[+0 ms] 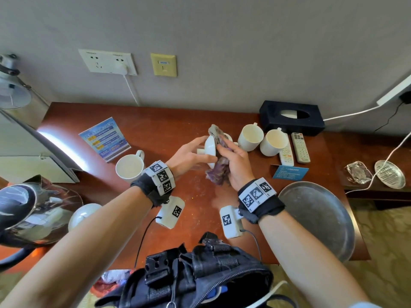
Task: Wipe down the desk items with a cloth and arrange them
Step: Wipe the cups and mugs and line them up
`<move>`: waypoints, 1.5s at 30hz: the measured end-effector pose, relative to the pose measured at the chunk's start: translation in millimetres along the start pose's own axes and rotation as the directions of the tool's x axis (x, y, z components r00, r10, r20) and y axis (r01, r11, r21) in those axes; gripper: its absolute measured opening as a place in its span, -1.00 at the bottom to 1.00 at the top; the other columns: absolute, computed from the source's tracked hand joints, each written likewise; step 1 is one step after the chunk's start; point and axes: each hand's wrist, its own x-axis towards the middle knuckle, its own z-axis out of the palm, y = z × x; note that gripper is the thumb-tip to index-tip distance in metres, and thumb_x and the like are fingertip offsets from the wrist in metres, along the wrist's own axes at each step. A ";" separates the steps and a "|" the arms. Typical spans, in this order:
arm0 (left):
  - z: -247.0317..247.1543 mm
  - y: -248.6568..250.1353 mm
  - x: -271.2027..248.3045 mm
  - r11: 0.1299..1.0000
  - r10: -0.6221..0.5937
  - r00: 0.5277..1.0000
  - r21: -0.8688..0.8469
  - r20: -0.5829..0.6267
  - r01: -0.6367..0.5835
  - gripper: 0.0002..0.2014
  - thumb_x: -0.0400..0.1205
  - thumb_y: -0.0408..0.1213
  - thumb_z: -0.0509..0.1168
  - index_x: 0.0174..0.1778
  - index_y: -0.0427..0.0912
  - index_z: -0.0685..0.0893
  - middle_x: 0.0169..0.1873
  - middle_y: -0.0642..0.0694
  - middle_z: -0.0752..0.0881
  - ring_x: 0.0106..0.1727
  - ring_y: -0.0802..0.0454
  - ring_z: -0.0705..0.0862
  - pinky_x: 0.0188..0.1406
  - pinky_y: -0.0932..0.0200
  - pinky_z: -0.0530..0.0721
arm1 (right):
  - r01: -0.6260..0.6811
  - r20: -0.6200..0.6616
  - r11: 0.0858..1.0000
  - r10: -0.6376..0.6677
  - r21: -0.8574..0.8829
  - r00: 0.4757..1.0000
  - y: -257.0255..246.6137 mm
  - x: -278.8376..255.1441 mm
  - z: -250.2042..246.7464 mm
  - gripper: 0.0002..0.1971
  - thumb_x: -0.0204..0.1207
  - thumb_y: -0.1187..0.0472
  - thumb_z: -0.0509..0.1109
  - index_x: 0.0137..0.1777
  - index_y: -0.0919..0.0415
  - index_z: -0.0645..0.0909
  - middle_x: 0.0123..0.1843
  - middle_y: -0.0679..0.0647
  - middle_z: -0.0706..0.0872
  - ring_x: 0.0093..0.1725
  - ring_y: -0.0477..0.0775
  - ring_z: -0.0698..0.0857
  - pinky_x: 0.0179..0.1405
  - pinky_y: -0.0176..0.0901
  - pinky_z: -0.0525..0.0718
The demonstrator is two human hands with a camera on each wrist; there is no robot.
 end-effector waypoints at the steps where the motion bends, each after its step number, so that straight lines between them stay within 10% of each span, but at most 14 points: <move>1: 1.6 0.7 -0.3 1.000 0.003 1.000 -0.020 -0.007 -0.003 -0.33 0.56 -0.37 0.49 0.60 -0.01 0.45 0.18 -0.15 0.79 0.16 -0.09 0.81 0.18 -0.05 0.78 | -0.008 0.011 1.000 0.008 0.009 1.000 2.2 -2.2 2.8 -0.71 0.63 0.37 0.35 0.27 0.10 0.73 0.21 0.20 0.80 0.23 0.20 0.77 0.28 0.11 0.70; 12: 0.0 -10.2 -6.6 0.996 -0.017 0.998 -0.091 -0.060 0.012 -0.30 0.48 -0.38 0.54 0.56 -0.04 0.49 0.18 -0.19 0.77 0.12 -0.11 0.81 0.11 -0.01 0.79 | -0.065 0.097 0.986 0.081 -0.155 0.992 10.7 -12.6 -20.4 -0.65 0.64 0.44 0.30 0.41 0.32 0.63 0.25 0.28 0.77 0.27 0.25 0.74 0.28 0.02 0.70; 19: 1.0 -18.9 11.5 0.991 -0.033 0.995 0.129 -0.095 0.046 -0.27 0.53 -0.33 0.52 0.62 0.02 0.40 0.29 -0.15 0.63 0.21 -0.10 0.71 0.09 0.06 0.78 | -0.126 -0.118 0.989 0.117 -0.074 0.986 8.8 -12.2 -49.6 -0.70 0.64 0.43 0.30 0.33 0.34 0.67 0.06 0.21 0.84 0.05 0.15 0.82 0.06 -0.02 0.76; 25: 4.2 -24.8 40.9 0.778 0.017 0.989 0.623 -0.147 0.079 -0.08 0.39 0.01 0.58 0.66 0.06 0.32 0.44 -0.11 0.52 0.37 -0.15 0.57 0.41 -0.15 0.55 | -0.091 -0.330 0.980 0.029 -0.175 0.944 12.6 -6.5 -73.3 -0.71 0.64 0.39 0.32 0.30 0.21 0.70 0.13 0.10 0.81 0.13 0.08 0.78 0.17 -0.09 0.72; 45: 35.2 -35.4 130.6 0.513 -0.064 0.962 0.818 -0.266 0.260 -0.10 0.44 0.12 0.52 0.67 0.06 0.26 0.55 -0.03 0.41 0.42 -0.17 0.54 0.32 -0.11 0.60 | -0.186 -0.360 0.938 0.071 -0.294 0.930 27.3 47.2 -122.9 -0.70 0.64 0.37 0.35 0.33 0.22 0.69 0.11 -0.04 0.80 0.20 0.02 0.75 0.37 0.02 0.66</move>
